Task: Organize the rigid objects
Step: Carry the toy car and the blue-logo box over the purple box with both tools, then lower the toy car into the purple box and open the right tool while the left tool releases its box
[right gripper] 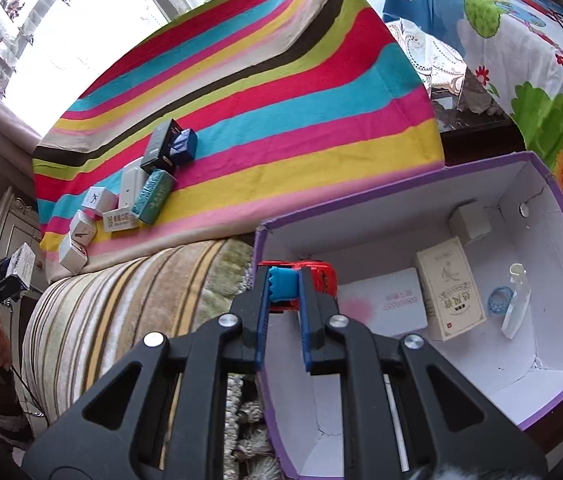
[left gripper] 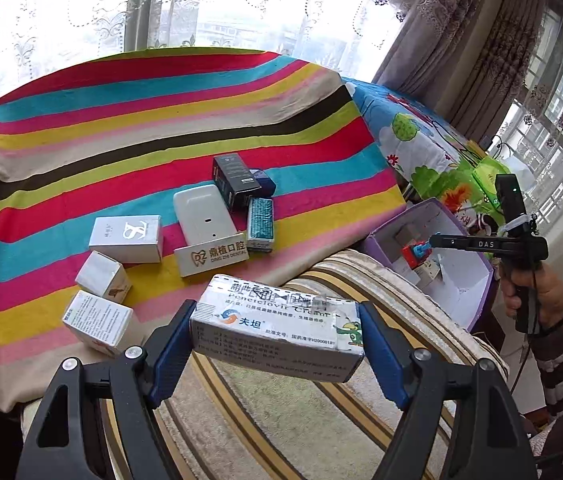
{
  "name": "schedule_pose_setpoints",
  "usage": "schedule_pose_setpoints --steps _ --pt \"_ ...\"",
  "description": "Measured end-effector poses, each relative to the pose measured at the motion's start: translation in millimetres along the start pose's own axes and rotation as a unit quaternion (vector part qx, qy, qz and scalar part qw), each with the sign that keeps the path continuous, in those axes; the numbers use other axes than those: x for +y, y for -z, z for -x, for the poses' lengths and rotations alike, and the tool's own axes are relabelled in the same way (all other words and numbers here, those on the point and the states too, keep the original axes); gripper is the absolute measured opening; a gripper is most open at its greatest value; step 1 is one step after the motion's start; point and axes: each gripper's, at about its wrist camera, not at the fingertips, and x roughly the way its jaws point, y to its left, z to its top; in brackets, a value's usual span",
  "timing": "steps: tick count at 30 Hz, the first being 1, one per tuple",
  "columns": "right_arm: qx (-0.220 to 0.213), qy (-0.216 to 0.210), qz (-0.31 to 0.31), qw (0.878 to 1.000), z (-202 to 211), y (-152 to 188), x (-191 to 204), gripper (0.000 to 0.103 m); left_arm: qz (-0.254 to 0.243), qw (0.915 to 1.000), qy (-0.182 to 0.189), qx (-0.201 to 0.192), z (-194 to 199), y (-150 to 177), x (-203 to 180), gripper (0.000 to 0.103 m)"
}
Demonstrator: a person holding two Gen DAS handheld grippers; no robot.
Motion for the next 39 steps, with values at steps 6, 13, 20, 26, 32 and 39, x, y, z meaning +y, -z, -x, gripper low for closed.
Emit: schedule_pose_setpoints --steps 6,13,20,26,32,39 --pt "0.020 0.028 -0.001 0.999 -20.2 11.9 -37.4 0.017 -0.007 0.9998 0.012 0.011 -17.4 -8.3 -27.5 0.079" --pt "0.032 0.056 0.026 0.998 -40.0 19.5 -55.5 0.017 0.010 0.9991 0.038 0.018 -41.0 -26.9 -55.8 0.079" --pt "0.040 0.044 0.031 0.998 -53.6 26.4 -65.3 0.017 0.084 0.9874 0.125 0.048 -88.1 -52.3 -90.4 0.079" --pt "0.031 0.040 0.035 0.998 -51.4 31.3 -66.6 0.017 0.145 0.9675 0.176 0.109 -164.3 -75.6 -130.1 0.079" --pt "0.018 0.034 0.035 0.999 -41.8 33.3 -68.6 0.017 0.198 0.9511 0.169 0.166 -232.0 -80.0 -157.9 0.079" --pt "0.013 0.020 0.042 0.999 -30.0 39.0 -60.6 0.040 0.248 0.9392 0.141 0.191 -274.6 -74.2 -165.1 0.081"
